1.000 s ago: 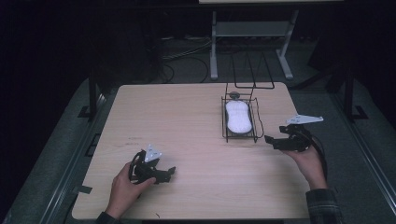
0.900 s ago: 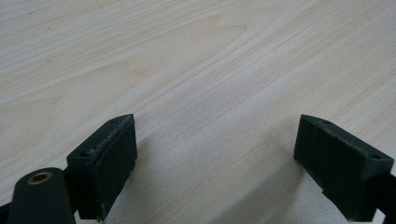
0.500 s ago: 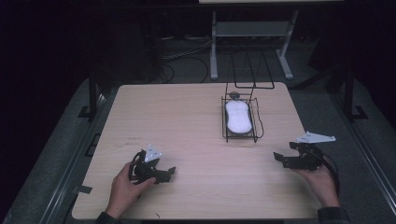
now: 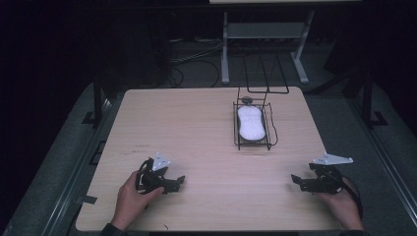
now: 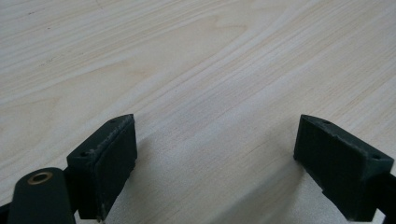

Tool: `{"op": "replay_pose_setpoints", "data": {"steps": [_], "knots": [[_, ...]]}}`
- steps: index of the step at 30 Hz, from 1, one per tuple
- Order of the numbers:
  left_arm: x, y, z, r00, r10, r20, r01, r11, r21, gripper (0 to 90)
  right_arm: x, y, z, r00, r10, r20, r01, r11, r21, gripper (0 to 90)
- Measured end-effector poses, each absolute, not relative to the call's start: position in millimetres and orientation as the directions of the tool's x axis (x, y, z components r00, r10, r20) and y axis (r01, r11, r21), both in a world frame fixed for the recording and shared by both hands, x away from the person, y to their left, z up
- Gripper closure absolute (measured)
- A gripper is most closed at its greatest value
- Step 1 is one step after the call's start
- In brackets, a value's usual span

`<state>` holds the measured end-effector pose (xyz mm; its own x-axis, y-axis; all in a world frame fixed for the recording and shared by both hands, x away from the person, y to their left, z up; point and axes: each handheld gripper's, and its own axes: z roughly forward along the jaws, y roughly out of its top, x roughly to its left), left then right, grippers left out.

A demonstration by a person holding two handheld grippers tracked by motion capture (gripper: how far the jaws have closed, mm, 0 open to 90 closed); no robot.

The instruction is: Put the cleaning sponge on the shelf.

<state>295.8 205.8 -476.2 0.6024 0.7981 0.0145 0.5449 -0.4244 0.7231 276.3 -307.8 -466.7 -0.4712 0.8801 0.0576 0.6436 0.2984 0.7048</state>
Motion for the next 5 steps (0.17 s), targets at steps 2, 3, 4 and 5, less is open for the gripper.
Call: {"op": "replay_pose_setpoints", "data": {"steps": [2, 3, 4, 5], "knots": [[295.8, 205.8, -476.2, 0.602, 0.798, 0.014, 0.545, -0.424, 0.723, 12.5, 275.0, -308.1, -468.6, -0.469, 0.881, 0.059, 0.649, 0.299, 0.699, 14.2], [295.8, 205.8, -476.2, 0.602, 0.798, 0.015, 0.545, -0.424, 0.723, 12.4, 274.3, -307.9, -469.3, -0.465, 0.883, 0.056, 0.654, 0.3, 0.695, 14.2], [295.8, 205.8, -476.2, 0.602, 0.798, 0.015, 0.545, -0.425, 0.723, 12.4, 273.7, -307.8, -470.2, -0.467, 0.883, 0.046, 0.651, 0.307, 0.694, 14.1], [295.8, 205.8, -476.2, 0.602, 0.798, 0.014, 0.545, -0.424, 0.723, 12.4, 273.3, -307.6, -470.5, -0.466, 0.884, 0.043, 0.65, 0.309, 0.694, 14.1]]}}
